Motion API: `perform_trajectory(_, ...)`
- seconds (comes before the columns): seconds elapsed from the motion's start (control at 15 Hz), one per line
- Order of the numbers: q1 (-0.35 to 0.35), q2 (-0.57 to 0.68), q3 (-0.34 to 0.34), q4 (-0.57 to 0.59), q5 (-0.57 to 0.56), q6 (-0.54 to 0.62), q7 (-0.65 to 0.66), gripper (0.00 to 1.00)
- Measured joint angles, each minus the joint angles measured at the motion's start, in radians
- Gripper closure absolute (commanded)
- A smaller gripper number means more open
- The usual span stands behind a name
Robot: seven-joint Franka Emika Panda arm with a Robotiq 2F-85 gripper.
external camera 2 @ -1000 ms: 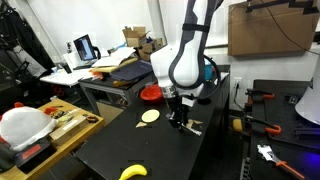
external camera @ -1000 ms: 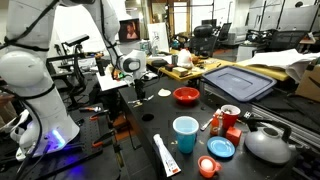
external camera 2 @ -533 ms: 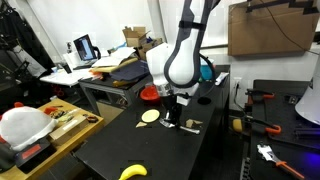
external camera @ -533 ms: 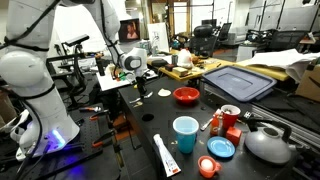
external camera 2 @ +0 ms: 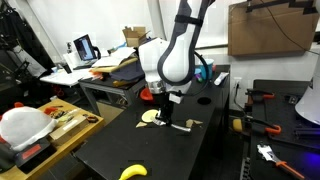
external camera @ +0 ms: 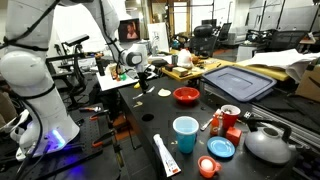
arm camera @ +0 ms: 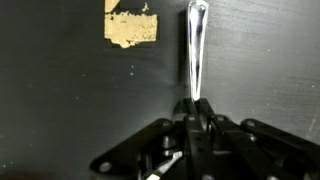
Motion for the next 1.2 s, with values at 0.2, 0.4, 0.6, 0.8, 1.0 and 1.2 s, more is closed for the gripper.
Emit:
perform_trajectory(0.2,0.008,-0.026,-0.007,0.017,-0.035,-0.027,0.0,0.98)
perform_trajectory(0.4,0.011,-0.064,-0.007,0.035,-0.057,-0.084,0.0,0.98)
perform_trajectory(0.6,0.017,-0.113,-0.002,0.058,-0.06,-0.169,0.0,0.92)
perform_trajectory(0.8,0.022,-0.145,0.003,0.068,-0.06,-0.211,0.0,0.92)
perform_trajectory(1.0,0.023,-0.145,0.003,0.068,-0.06,-0.211,0.0,0.92)
perform_trajectory(1.2,0.023,-0.145,0.003,0.068,-0.06,-0.212,0.0,0.98)
